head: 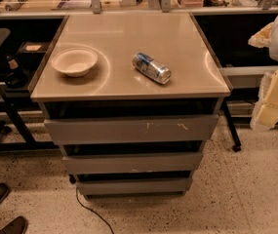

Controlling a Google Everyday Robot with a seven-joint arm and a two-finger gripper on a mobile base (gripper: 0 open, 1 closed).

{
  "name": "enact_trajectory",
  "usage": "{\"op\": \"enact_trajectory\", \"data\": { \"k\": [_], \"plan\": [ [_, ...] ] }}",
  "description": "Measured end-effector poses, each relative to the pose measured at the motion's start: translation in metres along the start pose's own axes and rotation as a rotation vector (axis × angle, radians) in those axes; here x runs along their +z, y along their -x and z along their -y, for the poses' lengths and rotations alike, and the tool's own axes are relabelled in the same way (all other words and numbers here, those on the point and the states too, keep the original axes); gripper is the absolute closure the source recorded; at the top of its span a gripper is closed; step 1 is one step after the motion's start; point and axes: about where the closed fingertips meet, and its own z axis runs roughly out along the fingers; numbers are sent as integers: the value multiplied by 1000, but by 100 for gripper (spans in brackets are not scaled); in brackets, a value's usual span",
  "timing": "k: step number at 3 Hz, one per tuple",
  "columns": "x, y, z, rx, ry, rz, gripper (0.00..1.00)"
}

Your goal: Open top drawer

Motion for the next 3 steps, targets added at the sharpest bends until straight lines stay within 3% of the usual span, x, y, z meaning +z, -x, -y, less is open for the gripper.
{"op": "enact_trajectory", "data": {
  "k": [2, 3],
  "plan": [
    [18, -3, -11, 5, 26, 5, 0],
    [56, 0, -38, -1, 64, 44, 0]
  ]
}}
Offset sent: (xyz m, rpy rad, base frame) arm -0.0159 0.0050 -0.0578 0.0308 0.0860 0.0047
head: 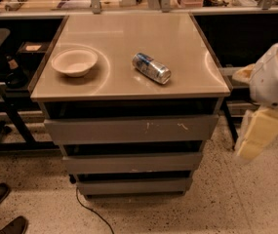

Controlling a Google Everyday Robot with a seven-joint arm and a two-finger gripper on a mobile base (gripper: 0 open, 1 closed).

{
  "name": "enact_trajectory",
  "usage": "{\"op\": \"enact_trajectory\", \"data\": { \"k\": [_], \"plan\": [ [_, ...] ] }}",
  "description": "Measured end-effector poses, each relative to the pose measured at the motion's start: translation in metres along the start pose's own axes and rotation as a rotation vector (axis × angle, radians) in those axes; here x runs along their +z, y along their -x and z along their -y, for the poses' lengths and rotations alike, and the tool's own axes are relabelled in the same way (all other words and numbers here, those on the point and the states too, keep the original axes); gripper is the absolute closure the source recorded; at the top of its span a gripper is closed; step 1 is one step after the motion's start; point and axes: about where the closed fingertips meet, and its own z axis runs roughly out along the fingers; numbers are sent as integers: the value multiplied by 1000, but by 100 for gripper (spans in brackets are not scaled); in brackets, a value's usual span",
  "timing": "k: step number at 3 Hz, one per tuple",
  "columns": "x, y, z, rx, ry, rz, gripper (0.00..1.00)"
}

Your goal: Open top drawer

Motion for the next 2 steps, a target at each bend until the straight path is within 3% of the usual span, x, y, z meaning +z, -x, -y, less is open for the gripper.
{"op": "enact_trajectory", "data": {
  "k": [1, 2],
  "plan": [
    [59, -2, -19, -2, 40, 30, 0],
    [144, 1, -17, 23, 60, 55, 0]
  ]
}}
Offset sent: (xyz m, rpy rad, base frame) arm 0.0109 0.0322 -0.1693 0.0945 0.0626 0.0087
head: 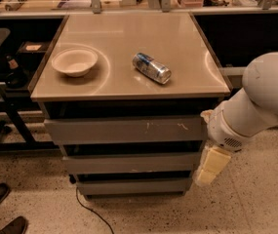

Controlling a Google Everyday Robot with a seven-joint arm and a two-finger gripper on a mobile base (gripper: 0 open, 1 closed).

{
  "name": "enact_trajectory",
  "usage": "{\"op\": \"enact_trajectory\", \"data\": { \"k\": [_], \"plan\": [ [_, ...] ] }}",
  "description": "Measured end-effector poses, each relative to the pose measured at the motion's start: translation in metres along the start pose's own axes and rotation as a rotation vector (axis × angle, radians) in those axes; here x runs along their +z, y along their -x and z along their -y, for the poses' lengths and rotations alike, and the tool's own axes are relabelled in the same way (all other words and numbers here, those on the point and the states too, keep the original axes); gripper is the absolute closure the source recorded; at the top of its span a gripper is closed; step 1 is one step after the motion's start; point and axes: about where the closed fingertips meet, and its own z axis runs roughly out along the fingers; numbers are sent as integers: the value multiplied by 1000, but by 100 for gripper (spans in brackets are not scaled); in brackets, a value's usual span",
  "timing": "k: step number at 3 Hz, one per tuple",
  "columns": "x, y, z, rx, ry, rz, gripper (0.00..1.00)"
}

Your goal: Open top drawer

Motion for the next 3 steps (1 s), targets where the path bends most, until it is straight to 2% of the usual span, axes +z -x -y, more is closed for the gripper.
{"op": "enact_trajectory", "data": {
  "k": [1, 2, 3],
  "plan": [
    [9, 3, -4, 4, -7, -8, 0],
    [42, 4, 1, 29, -22, -13, 0],
    [71, 7, 22, 62, -64, -7, 0]
  ]
}}
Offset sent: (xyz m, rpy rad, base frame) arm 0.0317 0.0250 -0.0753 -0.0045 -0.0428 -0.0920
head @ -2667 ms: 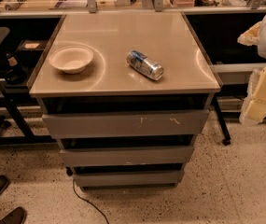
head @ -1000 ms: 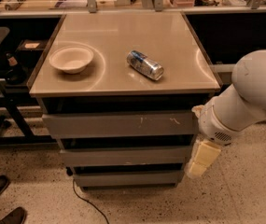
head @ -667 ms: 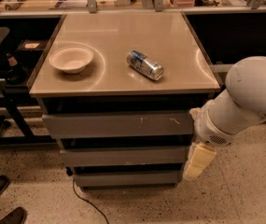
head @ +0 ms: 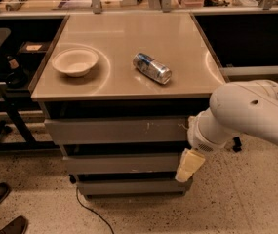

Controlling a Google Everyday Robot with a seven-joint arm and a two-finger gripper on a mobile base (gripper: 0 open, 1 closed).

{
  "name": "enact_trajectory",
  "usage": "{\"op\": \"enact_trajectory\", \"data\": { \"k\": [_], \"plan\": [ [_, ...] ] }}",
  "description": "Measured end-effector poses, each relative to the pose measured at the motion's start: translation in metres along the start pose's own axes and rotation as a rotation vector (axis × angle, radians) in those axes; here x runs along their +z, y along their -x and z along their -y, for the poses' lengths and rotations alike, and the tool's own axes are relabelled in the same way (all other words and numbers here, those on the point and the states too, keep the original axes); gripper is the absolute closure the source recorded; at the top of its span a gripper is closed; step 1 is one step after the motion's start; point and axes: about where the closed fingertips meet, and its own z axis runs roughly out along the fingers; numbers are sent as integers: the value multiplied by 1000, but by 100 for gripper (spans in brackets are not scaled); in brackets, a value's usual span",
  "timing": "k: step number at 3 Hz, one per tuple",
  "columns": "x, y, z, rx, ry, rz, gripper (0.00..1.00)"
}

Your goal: Open top drawer

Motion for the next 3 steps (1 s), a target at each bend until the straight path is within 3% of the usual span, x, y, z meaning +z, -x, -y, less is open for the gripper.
{"op": "enact_trajectory", "data": {
  "k": [3],
  "plan": [
    [65, 18, 60, 21, -78, 19, 0]
  ]
}}
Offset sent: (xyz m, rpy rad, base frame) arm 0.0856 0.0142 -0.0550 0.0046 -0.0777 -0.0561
